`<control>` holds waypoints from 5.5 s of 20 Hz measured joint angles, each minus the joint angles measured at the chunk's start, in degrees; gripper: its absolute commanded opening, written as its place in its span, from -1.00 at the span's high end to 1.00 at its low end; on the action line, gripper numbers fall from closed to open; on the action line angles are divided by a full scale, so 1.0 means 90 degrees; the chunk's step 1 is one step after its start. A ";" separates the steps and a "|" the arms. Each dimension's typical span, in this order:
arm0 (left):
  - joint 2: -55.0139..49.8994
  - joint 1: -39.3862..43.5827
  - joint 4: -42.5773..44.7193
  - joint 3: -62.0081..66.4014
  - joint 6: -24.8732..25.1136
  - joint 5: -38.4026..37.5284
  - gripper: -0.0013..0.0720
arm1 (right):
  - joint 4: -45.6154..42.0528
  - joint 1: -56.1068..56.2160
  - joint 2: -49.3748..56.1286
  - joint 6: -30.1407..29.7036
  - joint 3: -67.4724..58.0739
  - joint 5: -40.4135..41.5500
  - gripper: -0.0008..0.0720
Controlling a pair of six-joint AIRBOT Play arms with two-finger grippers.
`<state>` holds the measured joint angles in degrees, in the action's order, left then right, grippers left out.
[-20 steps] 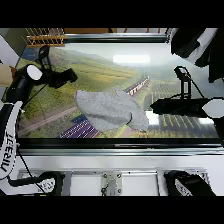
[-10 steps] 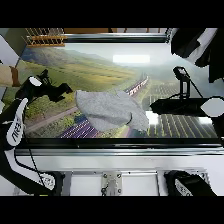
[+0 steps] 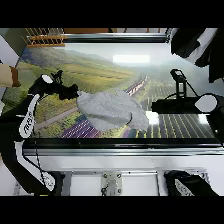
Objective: Fold the clothes and pants, and hang the long-sleeved shirts on hangers.
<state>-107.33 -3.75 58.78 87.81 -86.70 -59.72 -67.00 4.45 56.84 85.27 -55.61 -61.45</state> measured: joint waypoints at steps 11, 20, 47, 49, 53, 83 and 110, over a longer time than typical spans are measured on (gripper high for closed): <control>0.0469 -0.0153 0.0007 0.0024 0.0262 -0.0301 0.94 | 0.0787 -0.0665 0.2924 -0.0561 0.0002 0.0046 -0.93; 0.0765 -0.0214 0.0010 0.0032 0.0267 -0.0386 0.94 | 0.0988 -0.0389 0.3140 -0.0979 -0.0231 0.0240 0.92; 0.7757 -0.0534 0.0306 -0.0061 -0.0097 -0.0107 0.94 | 0.0393 -0.0695 -0.1690 0.0260 -0.3881 -0.0634 0.93; 0.7283 -0.0505 0.0374 -0.0510 -0.0189 -0.0117 0.94 | 0.0389 -0.0695 -0.1005 0.0483 -0.3837 -0.1122 0.93; 0.5549 -0.0136 0.0444 -0.0840 -0.0192 0.0007 0.94 | 0.0102 -0.0692 0.0772 0.0517 -0.3764 -0.1491 0.92; 0.3483 -0.1047 -0.0289 -0.5200 -0.1013 0.1965 -0.69 | -0.0194 -0.0736 -0.0398 0.0070 -0.0760 -0.0172 -0.42; 0.2934 -0.0950 -0.0483 -0.3900 -0.0211 0.1872 0.94 | 0.2084 -0.1911 0.2803 -0.0891 0.0937 0.1020 -0.42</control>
<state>-80.93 -12.29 54.43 52.71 -88.60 -42.87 -48.25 -12.75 82.06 77.25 -47.18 -52.27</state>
